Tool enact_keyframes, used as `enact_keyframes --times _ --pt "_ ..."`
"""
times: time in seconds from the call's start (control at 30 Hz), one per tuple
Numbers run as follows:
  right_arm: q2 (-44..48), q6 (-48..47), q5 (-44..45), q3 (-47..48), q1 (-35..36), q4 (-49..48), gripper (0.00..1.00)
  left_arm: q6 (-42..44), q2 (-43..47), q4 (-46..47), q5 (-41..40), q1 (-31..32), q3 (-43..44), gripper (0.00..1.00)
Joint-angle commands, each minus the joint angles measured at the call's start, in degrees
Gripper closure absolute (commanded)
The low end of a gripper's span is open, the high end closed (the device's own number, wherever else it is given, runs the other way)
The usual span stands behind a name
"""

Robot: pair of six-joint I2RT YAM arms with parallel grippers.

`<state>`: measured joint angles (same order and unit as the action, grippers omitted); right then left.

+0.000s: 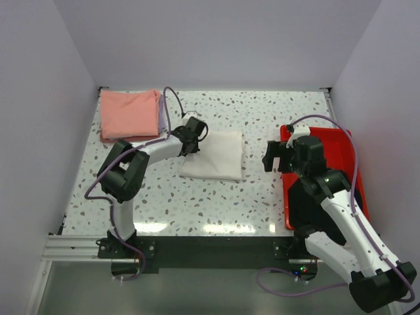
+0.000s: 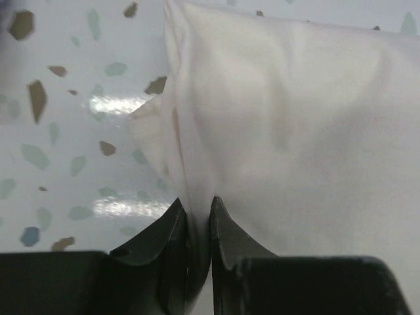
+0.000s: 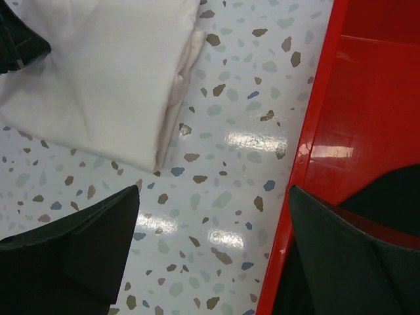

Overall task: Fold and stack the t-shirts
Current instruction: Neatly place the folded tshirt to the corner

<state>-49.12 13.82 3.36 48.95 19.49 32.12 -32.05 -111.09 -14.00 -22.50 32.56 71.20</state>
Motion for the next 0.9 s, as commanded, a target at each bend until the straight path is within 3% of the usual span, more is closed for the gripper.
enact_keyframes --times 0.0,0.2,0.37,0.67,0.87 --pt "0.3 -0.6 1.1 -0.2 -0.1 -2.1 0.01 9.6 3.2 -2.3 -13.9 -0.9 4.4 1.00" --pt "0.4 -0.7 2.0 -0.3 -0.1 -2.2 0.01 19.8 3.6 2.9 -20.2 -3.4 6.6 1.00" --pt "-0.4 -0.8 2.7 -0.1 -0.2 -2.4 0.01 23.7 3.5 5.9 -21.0 -8.2 9.2 1.00" --pt "-1.7 -1.1 4.2 0.1 -0.1 -2.2 0.01 40.7 0.1 17.4 -21.7 -13.0 15.9 1.00" --pt "-2.5 -1.0 5.5 0.7 -0.2 -1.4 0.01 44.7 -2.7 15.0 -22.1 -14.7 24.2 1.00"
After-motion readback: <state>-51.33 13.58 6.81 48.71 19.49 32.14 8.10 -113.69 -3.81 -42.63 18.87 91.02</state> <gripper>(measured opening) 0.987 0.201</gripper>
